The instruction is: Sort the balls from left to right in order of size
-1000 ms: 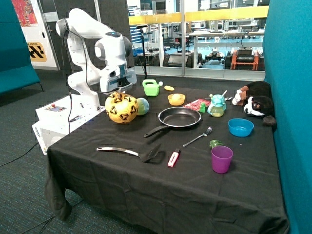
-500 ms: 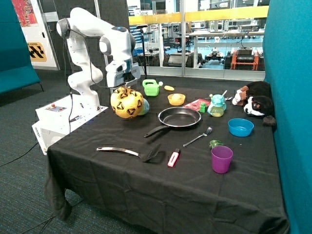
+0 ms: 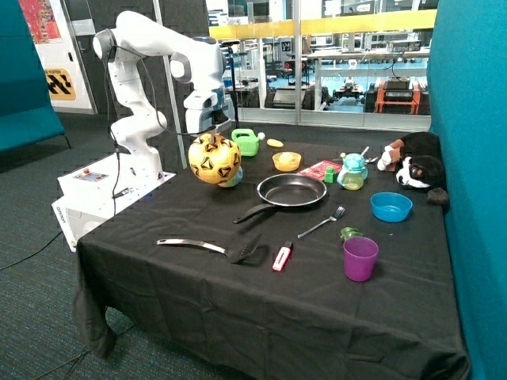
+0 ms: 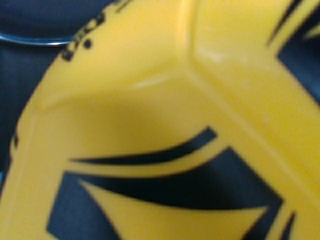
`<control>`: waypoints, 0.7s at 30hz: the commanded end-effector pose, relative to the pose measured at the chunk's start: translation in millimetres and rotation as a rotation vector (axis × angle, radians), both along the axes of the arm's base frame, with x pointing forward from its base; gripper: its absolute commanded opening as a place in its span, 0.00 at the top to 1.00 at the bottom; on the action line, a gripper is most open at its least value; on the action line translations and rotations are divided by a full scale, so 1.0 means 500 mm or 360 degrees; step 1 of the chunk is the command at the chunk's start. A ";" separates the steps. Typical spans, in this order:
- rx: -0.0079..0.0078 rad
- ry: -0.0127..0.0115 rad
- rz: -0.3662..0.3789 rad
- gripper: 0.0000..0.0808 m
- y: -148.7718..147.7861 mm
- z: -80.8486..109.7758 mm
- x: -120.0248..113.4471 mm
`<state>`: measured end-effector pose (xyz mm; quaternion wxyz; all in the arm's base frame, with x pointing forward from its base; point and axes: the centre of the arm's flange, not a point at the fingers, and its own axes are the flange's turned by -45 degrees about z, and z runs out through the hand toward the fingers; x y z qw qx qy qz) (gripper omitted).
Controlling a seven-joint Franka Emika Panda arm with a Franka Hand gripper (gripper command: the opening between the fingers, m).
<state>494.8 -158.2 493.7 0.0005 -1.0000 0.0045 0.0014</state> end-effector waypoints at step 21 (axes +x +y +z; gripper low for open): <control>-0.00011 -0.00046 0.0358 1.00 0.190 0.037 0.006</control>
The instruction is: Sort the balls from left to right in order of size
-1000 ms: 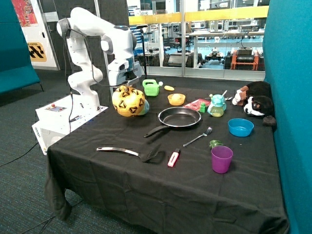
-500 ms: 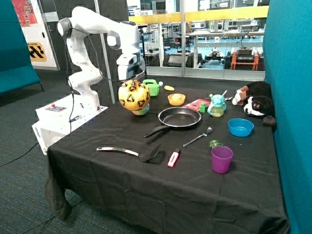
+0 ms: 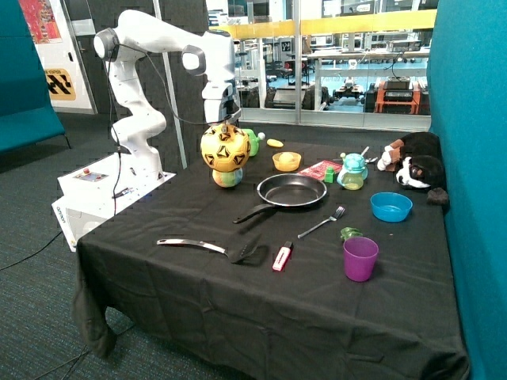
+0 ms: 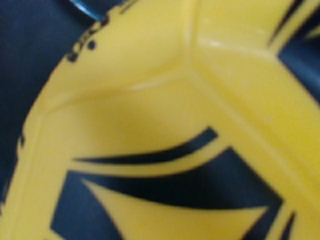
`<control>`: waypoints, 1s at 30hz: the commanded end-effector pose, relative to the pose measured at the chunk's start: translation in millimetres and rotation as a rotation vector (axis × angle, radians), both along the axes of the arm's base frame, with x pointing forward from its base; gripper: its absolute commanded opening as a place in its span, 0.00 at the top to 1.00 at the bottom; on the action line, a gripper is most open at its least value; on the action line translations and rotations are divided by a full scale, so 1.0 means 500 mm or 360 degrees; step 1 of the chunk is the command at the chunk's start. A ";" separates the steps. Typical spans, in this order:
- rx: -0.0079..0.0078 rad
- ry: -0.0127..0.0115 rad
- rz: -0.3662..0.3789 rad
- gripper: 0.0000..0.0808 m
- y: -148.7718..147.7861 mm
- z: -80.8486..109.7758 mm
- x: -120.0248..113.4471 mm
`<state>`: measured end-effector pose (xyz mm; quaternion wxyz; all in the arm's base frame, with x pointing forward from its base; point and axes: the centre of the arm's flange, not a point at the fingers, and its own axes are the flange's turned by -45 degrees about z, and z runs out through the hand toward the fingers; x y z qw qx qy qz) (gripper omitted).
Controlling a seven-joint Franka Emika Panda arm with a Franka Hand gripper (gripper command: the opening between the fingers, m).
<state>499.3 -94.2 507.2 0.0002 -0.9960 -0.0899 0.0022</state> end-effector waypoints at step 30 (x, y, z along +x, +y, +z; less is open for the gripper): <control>0.00012 -0.00071 0.0537 1.00 0.262 0.010 -0.041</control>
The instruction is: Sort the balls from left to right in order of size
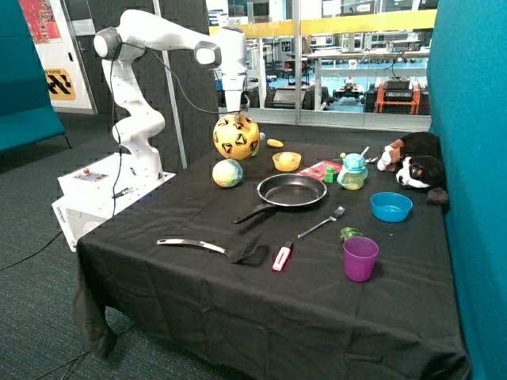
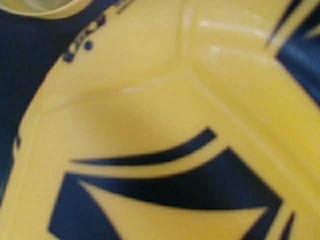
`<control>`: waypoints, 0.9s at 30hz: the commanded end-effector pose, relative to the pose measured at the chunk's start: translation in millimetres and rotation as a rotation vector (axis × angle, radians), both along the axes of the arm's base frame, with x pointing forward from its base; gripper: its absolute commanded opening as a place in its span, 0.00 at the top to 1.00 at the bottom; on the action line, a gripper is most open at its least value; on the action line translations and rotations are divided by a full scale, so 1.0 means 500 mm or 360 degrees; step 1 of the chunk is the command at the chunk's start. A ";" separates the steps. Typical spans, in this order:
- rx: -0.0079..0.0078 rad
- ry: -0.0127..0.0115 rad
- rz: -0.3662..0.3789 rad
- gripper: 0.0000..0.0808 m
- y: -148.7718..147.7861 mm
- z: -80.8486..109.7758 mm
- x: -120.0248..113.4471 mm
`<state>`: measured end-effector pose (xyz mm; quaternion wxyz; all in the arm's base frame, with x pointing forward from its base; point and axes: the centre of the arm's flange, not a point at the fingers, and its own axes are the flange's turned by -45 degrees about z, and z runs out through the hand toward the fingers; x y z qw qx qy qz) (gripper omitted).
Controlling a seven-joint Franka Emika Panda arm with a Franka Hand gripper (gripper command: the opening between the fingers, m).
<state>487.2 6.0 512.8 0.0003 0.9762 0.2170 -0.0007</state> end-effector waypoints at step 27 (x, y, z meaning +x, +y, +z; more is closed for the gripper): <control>0.00015 -0.00017 0.0384 1.00 0.199 -0.031 -0.096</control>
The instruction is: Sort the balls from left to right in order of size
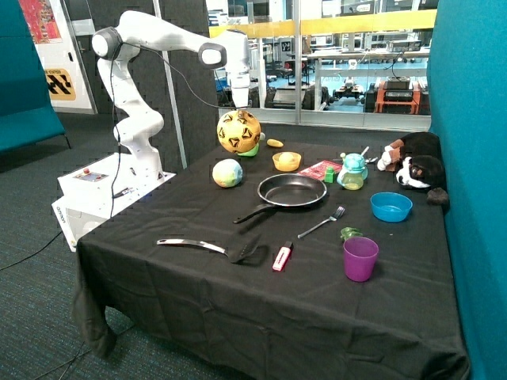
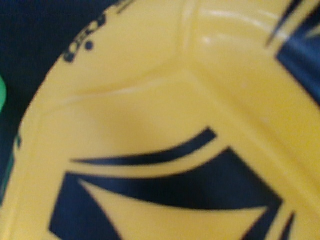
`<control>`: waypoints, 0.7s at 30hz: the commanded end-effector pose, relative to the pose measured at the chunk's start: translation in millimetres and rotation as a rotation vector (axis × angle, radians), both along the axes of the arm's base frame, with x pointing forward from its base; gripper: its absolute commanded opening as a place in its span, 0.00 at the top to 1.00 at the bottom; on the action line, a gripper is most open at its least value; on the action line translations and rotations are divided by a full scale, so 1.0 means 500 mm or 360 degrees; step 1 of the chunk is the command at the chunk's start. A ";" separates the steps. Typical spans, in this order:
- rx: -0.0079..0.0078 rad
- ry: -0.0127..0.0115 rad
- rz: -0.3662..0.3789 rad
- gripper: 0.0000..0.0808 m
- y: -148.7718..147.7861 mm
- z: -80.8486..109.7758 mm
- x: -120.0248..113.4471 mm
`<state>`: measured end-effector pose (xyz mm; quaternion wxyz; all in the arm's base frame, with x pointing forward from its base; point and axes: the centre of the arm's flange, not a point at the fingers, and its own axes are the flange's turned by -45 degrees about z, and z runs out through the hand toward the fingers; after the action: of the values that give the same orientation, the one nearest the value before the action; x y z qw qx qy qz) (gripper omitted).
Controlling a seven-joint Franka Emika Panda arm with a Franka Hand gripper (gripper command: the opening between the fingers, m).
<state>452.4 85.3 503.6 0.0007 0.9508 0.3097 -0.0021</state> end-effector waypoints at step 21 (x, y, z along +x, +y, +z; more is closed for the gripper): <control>0.00043 -0.00057 0.0107 1.00 0.059 -0.061 -0.042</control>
<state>434.7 109.5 482.9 0.0005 0.9409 0.3387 0.0003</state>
